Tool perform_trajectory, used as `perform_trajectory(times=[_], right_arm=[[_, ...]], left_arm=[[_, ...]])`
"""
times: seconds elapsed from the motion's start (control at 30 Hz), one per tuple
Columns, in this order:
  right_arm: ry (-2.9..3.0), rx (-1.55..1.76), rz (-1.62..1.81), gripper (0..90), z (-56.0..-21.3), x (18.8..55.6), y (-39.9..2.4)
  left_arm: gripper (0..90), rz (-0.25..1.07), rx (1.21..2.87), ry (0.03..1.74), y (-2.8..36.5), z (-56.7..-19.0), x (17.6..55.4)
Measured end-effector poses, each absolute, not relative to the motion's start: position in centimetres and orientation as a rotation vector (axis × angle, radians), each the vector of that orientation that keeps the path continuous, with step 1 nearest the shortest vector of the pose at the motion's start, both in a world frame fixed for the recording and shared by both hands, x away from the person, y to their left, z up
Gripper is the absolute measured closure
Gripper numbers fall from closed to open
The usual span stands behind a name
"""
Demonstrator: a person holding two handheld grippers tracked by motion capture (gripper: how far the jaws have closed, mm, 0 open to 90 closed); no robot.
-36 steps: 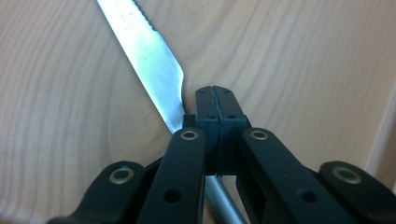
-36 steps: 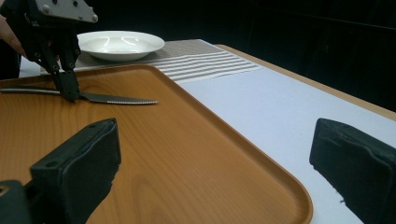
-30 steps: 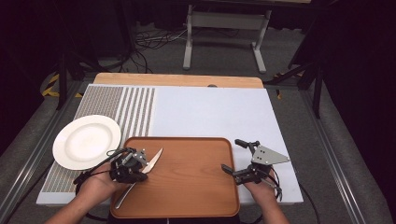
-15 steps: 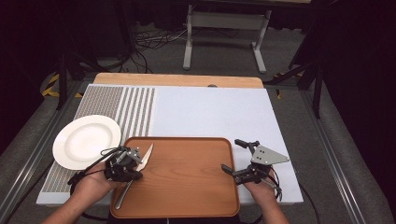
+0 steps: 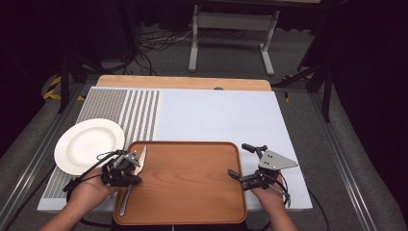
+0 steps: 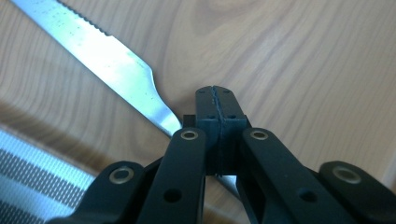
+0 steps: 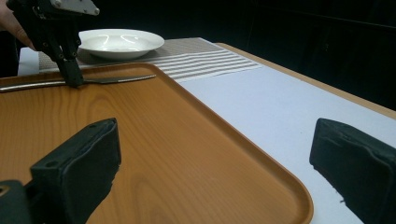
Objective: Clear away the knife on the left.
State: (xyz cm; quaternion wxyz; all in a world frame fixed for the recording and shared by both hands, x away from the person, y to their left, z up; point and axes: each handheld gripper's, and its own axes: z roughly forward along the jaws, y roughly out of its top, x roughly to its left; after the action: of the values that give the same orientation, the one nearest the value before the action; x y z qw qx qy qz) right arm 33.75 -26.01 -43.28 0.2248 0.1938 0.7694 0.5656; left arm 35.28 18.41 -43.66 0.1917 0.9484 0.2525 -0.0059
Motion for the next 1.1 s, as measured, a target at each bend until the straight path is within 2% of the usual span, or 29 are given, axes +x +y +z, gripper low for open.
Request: perform_trajectory(times=[0.7, 0.83, 0.93, 1.0, 1.1], right_arm=[[2.126, 0.533, 1.561, 2.5, -43.3, 33.7, -26.0], [2.122, 0.537, 1.564, 2.5, -43.3, 33.7, -26.0], [2.121, 0.534, 1.564, 2.5, -43.2, 33.7, -26.0], [2.121, 0.535, 1.563, 2.5, -43.2, 33.6, -26.0], [2.118, 0.532, 1.566, 2.5, -43.1, 33.6, -26.0]], left_arm=[[89.9, -0.026, 2.625, 0.745, 19.4, -43.3, 35.0], [71.9, -0.017, 2.567, 0.708, 19.5, -42.7, 35.1], [49.7, 0.038, 2.495, 0.694, 19.6, -42.1, 34.9], [38.0, 0.060, 2.430, 0.703, 19.9, -41.8, 34.9], [29.3, 0.111, 2.366, 0.662, 20.1, -41.5, 34.8]])
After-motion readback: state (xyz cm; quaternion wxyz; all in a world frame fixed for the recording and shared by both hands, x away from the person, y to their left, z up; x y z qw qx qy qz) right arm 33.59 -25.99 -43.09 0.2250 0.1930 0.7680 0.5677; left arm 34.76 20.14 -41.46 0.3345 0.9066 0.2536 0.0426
